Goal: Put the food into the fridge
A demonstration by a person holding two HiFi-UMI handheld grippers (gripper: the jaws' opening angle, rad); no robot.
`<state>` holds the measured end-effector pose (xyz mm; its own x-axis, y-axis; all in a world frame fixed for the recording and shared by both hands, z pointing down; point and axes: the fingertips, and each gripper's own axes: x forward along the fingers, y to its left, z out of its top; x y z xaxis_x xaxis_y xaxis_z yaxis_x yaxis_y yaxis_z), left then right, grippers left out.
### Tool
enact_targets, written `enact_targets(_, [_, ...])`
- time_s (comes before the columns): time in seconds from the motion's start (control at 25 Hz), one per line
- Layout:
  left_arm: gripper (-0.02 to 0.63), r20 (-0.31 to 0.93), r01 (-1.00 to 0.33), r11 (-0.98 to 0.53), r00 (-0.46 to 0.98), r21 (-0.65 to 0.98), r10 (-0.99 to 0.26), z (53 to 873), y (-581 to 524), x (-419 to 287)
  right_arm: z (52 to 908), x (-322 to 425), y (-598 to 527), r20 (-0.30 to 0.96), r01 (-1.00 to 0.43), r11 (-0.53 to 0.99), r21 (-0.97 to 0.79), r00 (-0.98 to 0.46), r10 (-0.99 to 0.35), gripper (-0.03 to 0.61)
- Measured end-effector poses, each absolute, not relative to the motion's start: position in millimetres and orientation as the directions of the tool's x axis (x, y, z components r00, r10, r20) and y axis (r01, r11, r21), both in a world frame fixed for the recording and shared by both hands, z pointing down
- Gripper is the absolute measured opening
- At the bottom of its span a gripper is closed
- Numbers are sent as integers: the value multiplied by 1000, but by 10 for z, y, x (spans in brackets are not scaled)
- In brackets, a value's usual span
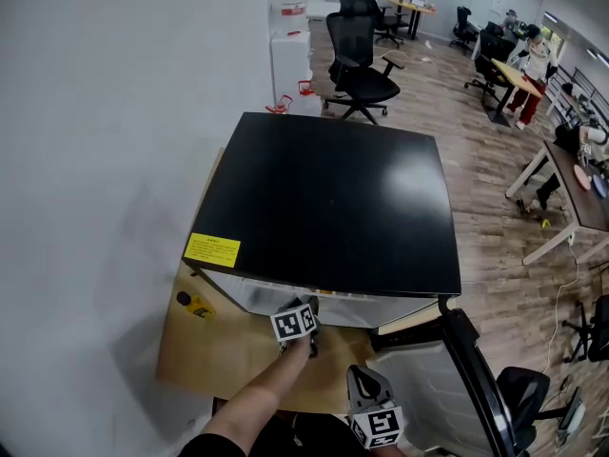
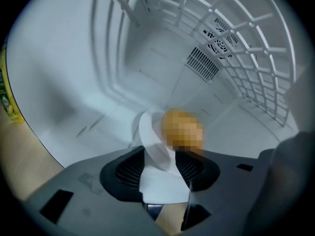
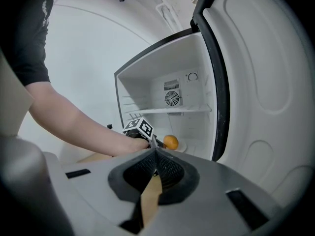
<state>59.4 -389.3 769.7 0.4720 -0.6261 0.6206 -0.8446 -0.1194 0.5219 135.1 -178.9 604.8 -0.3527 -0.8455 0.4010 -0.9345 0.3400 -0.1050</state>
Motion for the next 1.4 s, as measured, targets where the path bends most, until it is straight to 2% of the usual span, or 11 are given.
enact_targets(0.04, [196,626,-851,-132,470,508,-623,7695,-3885,592,6041,1352,-1780,399,-935,338,-106,-351,-847,60])
enact_targets(0.36, [225,595,-832,-138,489,537,-638,7611,-3797,551,6064,1383,-1749,398,-943,319,-96,-330,-856,60])
enact_targets(0.64, [225,567,-834,-182,497,521,-657,7418,-3500,401,5993,1283,-1758,385,-943,320,-93,-331,-862,60])
enact_targets(0.84, [225,503,-830,-272,521,487,-689,7119,-3199,260,5905,1175,-1690,363,-940,332,-81,-338,-868,60])
enact_targets(1.04, [226,437,-811,-319,546,491,-715,6658,-2758,22,5734,986,-1496,344,-938,336,-82,-343,-874,60])
enact_targets(1.24, [225,386,-781,-295,552,551,-739,6406,-2227,-469,5461,770,-1167,297,-939,336,-78,-344,-891,60])
enact_targets(1.4, [225,341,-781,-341,559,523,-756,6055,-1642,-757,5287,584,-820,296,-945,317,-78,-326,-898,60])
